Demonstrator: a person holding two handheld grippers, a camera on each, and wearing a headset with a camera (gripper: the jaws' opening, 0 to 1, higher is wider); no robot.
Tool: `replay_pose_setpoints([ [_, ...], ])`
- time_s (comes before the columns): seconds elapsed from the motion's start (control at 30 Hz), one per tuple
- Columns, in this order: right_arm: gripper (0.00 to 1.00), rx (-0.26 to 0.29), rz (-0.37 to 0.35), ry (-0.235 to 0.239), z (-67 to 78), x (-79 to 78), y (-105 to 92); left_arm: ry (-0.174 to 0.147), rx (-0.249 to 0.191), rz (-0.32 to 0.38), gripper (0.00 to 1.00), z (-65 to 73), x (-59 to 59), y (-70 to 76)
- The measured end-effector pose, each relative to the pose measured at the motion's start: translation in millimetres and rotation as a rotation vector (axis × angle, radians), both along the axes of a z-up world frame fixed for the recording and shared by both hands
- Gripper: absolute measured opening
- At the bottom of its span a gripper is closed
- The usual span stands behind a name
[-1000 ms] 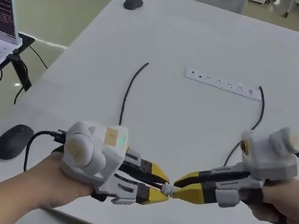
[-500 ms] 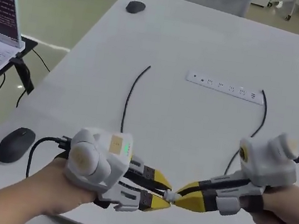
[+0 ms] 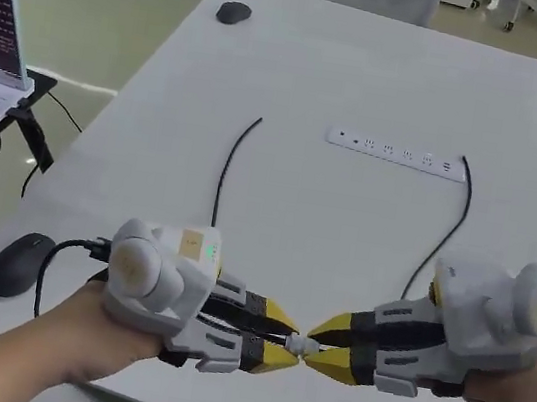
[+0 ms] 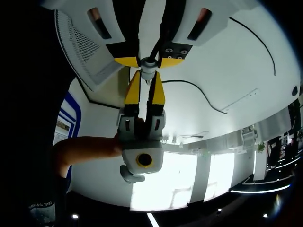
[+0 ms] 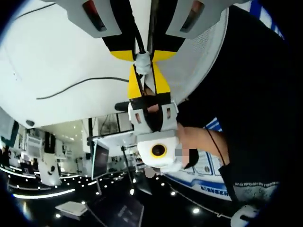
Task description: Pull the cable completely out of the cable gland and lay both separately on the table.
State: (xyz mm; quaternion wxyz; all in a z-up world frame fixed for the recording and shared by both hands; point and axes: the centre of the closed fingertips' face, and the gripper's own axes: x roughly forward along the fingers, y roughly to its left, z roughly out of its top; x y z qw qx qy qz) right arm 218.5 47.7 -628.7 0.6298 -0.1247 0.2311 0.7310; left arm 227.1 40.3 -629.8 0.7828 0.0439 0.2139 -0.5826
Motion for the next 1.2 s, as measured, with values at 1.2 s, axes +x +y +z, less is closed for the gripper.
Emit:
replay_pose_setpoints([
  [1.2, 0.28, 0.088, -0.202, 0.189, 8.4, 7.9, -2.3, 0.014, 0.005, -0.009, 0.15, -0.4, -8.7, 6.3],
])
